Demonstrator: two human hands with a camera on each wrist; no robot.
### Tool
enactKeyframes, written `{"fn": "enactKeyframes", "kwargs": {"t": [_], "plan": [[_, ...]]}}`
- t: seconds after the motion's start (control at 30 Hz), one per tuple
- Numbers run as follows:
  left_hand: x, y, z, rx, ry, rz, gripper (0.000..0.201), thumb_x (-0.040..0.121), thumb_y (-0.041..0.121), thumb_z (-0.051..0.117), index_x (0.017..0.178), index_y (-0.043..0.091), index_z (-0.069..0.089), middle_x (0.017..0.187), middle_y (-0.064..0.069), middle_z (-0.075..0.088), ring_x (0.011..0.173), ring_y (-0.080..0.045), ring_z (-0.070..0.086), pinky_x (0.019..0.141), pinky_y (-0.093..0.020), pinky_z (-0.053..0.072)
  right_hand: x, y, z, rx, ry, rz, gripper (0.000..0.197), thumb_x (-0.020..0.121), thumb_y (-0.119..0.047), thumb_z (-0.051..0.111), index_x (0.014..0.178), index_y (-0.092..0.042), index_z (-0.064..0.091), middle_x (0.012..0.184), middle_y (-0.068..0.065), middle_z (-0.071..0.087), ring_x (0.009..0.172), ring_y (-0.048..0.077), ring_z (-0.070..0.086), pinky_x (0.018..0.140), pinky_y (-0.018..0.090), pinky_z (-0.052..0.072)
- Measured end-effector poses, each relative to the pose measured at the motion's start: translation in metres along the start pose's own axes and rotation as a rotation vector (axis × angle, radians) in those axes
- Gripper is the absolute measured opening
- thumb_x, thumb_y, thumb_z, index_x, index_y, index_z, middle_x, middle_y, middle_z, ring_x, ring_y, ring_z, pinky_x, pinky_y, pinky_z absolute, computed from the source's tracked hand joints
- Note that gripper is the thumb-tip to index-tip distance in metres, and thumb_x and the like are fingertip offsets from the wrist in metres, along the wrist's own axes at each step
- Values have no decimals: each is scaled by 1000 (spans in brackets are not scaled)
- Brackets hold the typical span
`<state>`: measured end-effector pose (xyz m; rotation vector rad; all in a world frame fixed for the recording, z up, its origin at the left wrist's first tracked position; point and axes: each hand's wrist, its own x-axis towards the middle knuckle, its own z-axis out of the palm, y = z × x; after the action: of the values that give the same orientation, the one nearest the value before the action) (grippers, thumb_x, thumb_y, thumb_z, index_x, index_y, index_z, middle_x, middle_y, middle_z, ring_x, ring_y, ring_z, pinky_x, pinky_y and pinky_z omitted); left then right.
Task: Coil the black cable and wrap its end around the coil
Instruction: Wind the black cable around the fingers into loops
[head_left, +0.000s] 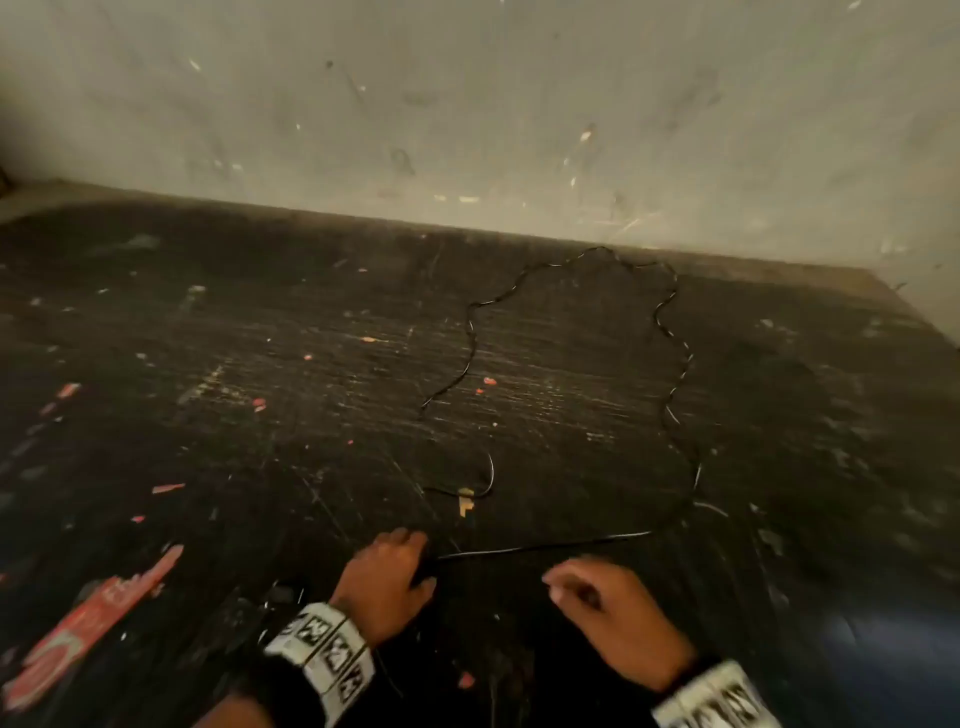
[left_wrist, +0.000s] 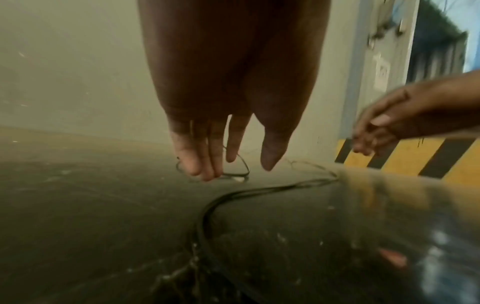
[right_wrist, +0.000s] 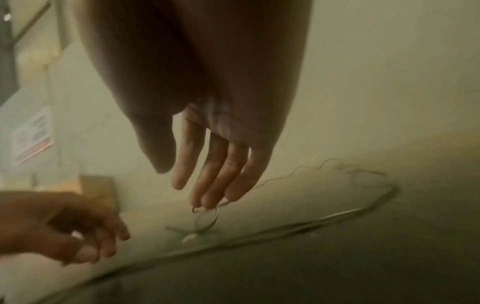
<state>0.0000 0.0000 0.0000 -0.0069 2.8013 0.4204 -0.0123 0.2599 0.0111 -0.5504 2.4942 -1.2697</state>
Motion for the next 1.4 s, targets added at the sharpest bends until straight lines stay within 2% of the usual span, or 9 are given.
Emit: {"fn": "enactKeyframes", "kwargs": {"t": [0.17, 0.33, 0.47, 0.5, 0.67, 0.8, 1.03, 1.27, 1.4], "plan": [[16, 20, 9, 298, -96, -76, 44, 89, 19, 47, 132, 12, 41, 137, -10, 42, 126, -27, 42, 98, -37, 43, 65, 8, 33, -520, -224, -1, 42, 83, -14, 53, 124, -23, 48, 127, 1, 47, 121, 20, 43, 105, 36, 32], [15, 16, 6, 253, -94, -117, 37, 90, 19, 46, 126, 9, 46, 133, -11, 48, 124, -27, 44, 100, -37, 41, 92, 5, 48, -662, -215, -59, 32, 81, -9, 52, 110, -20, 53, 119, 4, 53, 114, 24, 47, 100, 36, 33], [8, 12, -8, -431, 44, -187, 4, 86, 16, 54, 88, 19, 52, 84, -8, 63, 75, -23, 64, 77, -41, 55, 92, -3, 44, -567, -256, -79, 16, 87, -15, 48, 98, -17, 61, 107, 7, 62, 103, 25, 57, 92, 38, 41], [7, 16, -14, -608, 73, -199, 11, 85, 11, 55, 81, 20, 50, 72, -5, 61, 61, -19, 62, 67, -40, 56, 91, -7, 40, -498, -240, -96, 14, 89, -19, 48, 93, -16, 62, 102, 8, 63, 98, 25, 59, 89, 40, 45], [-8, 44, -52, -1304, -3, -195, 9, 89, 10, 56, 82, 10, 61, 48, 2, 46, 37, -10, 44, 45, -26, 45, 87, -47, 3, -192, -45, -273, 25, 92, -28, 46, 102, -16, 66, 95, 4, 70, 87, 16, 63, 79, 30, 46], [-32, 53, -87, -1684, -311, -76, 27, 88, 29, 53, 78, 7, 66, 48, 0, 42, 39, -10, 40, 45, -24, 43, 80, -78, -37, -251, 30, -367, 28, 92, -26, 46, 112, -21, 64, 98, -2, 67, 91, 10, 62, 82, 27, 46], [-69, 69, -114, -1732, -496, 230, 33, 90, 32, 46, 90, 6, 67, 52, -3, 52, 44, -14, 53, 50, -28, 51, 47, -116, -60, -308, 82, -392, 27, 93, -16, 50, 117, -20, 62, 87, -29, 52, 90, -1, 57, 83, 22, 44], [-102, 61, -118, -1674, -743, 416, 39, 94, 32, 41, 97, 2, 67, 67, -11, 71, 41, -11, 61, 46, -26, 55, 18, -139, -52, -247, 148, -349, 27, 93, -19, 46, 114, -24, 63, 84, -7, 66, 85, 3, 62, 82, 26, 49], [-116, 57, -111, -1664, -832, 482, 41, 96, 31, 38, 109, 2, 65, 78, -13, 74, 50, -13, 66, 54, -29, 58, 4, -143, -41, -191, 179, -293, 26, 94, -13, 46, 113, -21, 63, 85, 2, 69, 81, 4, 63, 80, 19, 47]]}}
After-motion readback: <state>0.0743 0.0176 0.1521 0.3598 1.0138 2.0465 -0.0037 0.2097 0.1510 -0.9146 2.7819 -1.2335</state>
